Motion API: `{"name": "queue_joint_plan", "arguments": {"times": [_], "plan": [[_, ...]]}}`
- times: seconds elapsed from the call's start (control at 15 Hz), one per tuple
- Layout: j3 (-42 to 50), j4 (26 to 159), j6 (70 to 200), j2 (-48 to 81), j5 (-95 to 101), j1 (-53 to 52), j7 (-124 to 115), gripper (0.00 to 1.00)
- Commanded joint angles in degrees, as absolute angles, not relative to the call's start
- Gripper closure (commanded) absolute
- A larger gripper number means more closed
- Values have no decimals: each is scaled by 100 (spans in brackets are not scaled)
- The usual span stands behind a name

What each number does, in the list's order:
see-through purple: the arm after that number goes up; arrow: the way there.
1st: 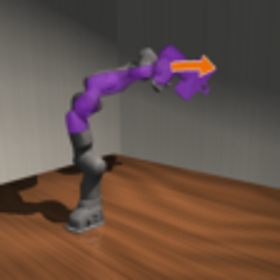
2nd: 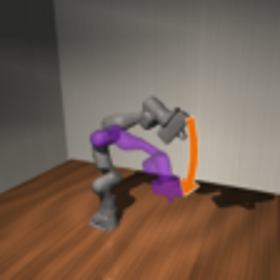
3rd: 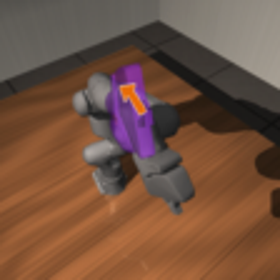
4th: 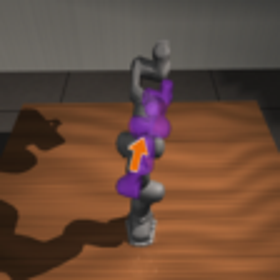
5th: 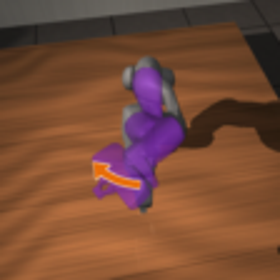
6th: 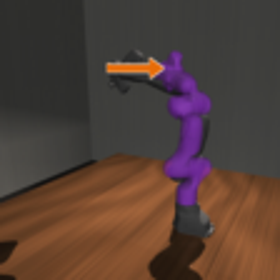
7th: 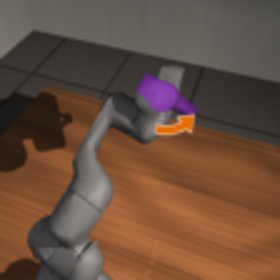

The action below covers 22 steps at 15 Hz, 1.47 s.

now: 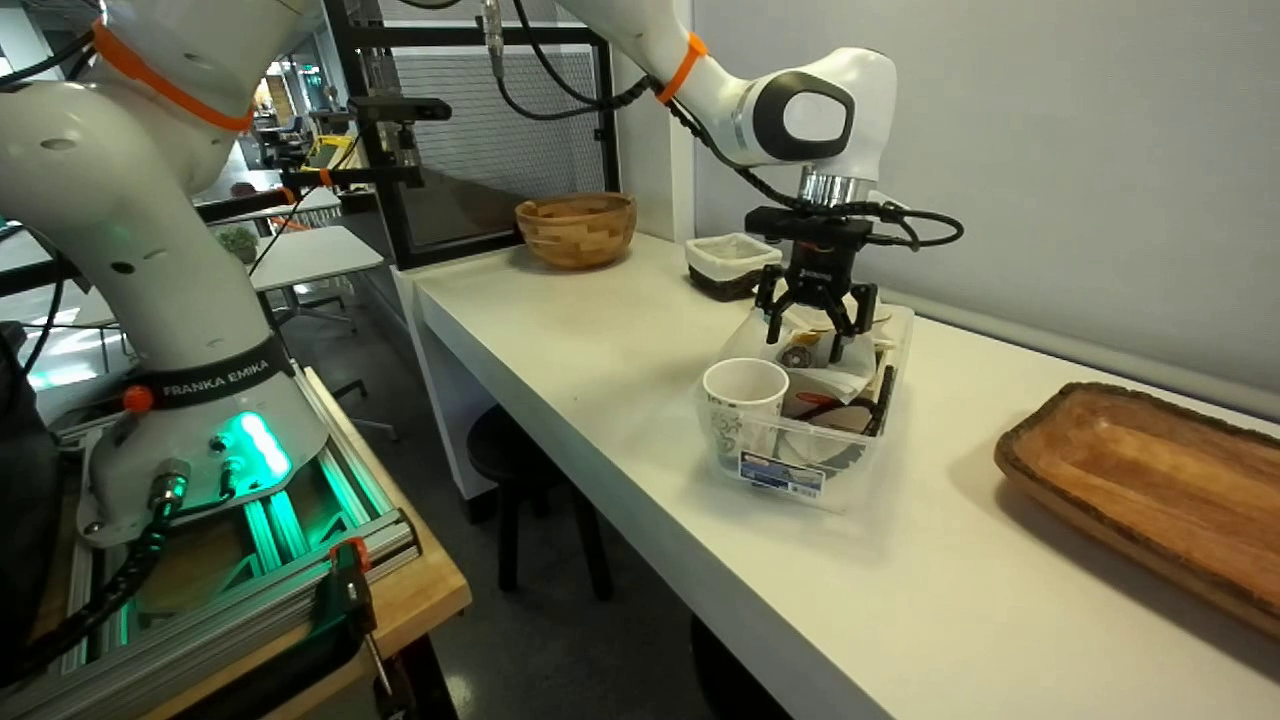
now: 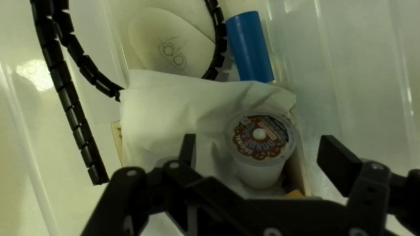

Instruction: Remove the wooden box from the lunchbox and put it on the table

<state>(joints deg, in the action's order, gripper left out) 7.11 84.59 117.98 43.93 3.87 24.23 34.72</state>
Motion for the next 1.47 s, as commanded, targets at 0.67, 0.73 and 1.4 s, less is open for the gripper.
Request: {"name": "queue_joint_plan", "arguments": {"times": [0.67,0.73,1.4], "plan": [[644,8787,12201,4367,369,2442,3417,25],[627,8818,12298,4363,363,2451,3448,24],[608,8969,12467,4253,375,2419,3388,31]]}}
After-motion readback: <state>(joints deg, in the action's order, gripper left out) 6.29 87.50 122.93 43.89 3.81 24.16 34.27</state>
